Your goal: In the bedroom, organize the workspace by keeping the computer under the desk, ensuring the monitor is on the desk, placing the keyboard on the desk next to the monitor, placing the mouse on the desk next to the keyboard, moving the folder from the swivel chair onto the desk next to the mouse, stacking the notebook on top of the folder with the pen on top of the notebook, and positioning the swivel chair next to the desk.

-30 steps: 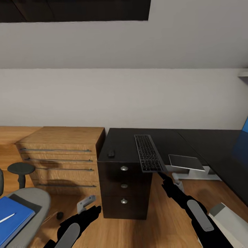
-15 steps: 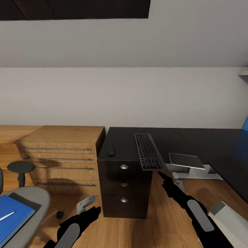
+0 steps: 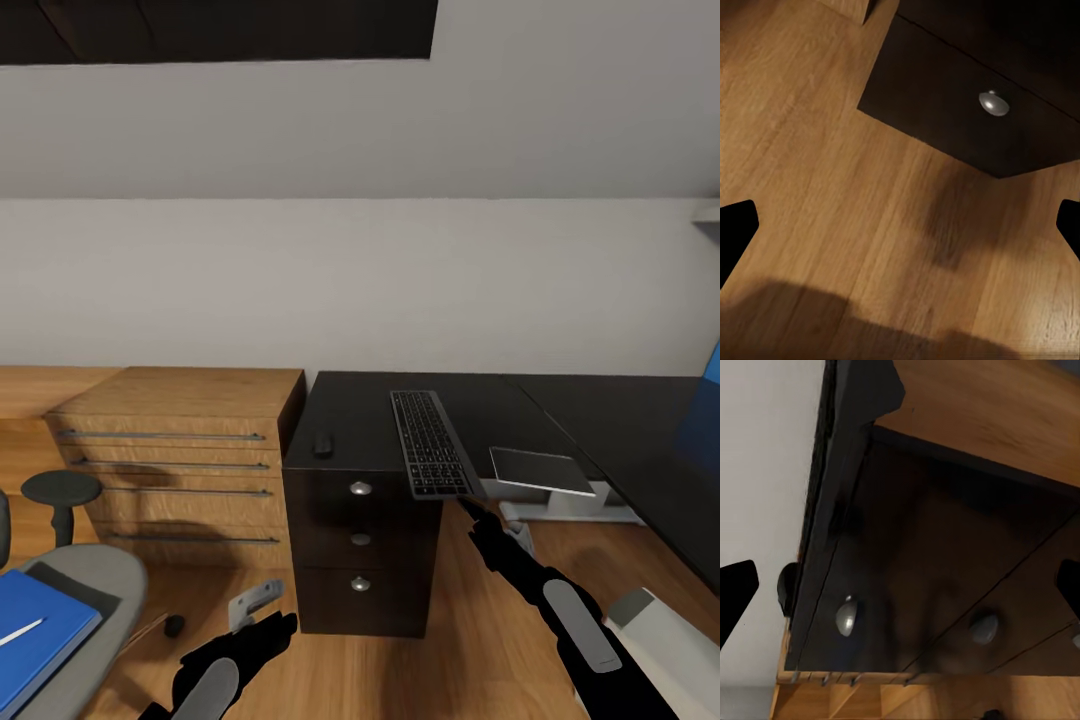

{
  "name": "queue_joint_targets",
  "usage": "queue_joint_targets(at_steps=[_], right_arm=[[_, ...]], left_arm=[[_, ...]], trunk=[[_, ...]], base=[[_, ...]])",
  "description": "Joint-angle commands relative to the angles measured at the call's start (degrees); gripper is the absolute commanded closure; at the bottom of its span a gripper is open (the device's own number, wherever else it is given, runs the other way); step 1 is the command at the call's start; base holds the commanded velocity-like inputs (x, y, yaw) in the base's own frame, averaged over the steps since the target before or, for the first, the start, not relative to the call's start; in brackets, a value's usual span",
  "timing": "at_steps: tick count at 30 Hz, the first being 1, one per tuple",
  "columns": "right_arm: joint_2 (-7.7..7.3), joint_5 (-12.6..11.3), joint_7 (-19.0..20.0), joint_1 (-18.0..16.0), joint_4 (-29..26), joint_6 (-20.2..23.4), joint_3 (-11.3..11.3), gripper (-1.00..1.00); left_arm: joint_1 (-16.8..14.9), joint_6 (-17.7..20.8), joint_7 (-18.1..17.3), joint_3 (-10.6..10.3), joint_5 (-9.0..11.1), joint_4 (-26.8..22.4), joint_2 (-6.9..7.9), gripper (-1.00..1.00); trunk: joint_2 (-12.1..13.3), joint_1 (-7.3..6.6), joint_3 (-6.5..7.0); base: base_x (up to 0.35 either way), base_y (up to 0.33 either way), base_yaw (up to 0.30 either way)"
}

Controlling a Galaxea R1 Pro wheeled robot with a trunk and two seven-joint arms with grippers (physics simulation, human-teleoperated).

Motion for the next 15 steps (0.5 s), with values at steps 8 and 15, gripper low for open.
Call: queue_joint_targets(at_steps=[8, 15], right_arm=[[-0.02, -0.34, 0.06, -0.03, 0.0, 0.16, 0.03, -1.0], [-0.07, -0.3, 0.06, -0.03, 0.2, 0.16, 0.03, -1.0]], left_arm=[[-0.06, 0.09, 0.34, -0.22, 0.33, 0.33, 0.05, -1.0], [-0.06, 0.14, 0.32, -0.23, 0.34, 0.68, 0.05, -1.0]], trunk=[[1.59, -0.89, 0.66], [1.59, -0.89, 0.66]], base=[[0.0, 0.0, 0.0], [0.0, 0.0, 0.0]])
